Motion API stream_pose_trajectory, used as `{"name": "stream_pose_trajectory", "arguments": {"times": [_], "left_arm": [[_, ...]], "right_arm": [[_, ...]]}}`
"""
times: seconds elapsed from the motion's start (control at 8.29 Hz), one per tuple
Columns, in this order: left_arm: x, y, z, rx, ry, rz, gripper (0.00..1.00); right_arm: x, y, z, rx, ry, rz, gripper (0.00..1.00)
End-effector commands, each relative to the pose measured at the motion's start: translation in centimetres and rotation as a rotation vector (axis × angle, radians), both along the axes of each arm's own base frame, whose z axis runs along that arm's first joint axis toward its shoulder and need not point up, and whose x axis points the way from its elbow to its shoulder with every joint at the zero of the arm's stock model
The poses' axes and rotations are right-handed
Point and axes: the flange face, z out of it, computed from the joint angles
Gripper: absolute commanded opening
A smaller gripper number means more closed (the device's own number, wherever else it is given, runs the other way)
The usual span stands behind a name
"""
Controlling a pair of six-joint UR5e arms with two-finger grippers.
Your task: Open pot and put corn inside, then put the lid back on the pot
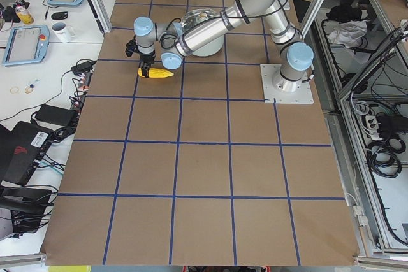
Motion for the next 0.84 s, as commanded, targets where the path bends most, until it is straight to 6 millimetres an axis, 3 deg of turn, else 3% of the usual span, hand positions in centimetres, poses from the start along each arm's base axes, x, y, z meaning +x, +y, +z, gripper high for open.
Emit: {"name": "stream_pose_trajectory", "arguments": {"times": [0.0,0.12,0.24,0.36,0.48,0.72], "left_arm": [[0.1,-0.2,-2.1,0.026,0.004,0.002,1.00],[0.1,-0.3,-2.4,0.029,0.006,0.003,1.00],[0.1,-0.4,-2.4,0.027,0.004,0.002,0.96],[0.1,-0.4,-2.3,0.026,0.004,0.003,0.21],[0.2,-0.4,-2.2,0.027,-0.002,0.011,0.00],[0.3,-0.3,-1.1,0.021,-0.024,0.012,0.00]], "right_arm": [[0.3,-1.0,-2.1,0.043,0.002,-0.010,1.00],[0.0,-1.0,-1.9,0.040,0.015,-0.013,1.00],[0.2,-0.6,-0.5,-0.006,0.008,-0.021,1.00],[0.0,-0.9,0.1,-0.059,0.013,-0.064,1.00],[0.0,-0.5,0.5,-0.071,0.020,-0.093,1.00],[0.3,-4.1,-2.9,-0.059,-0.018,-0.094,1.00]]}}
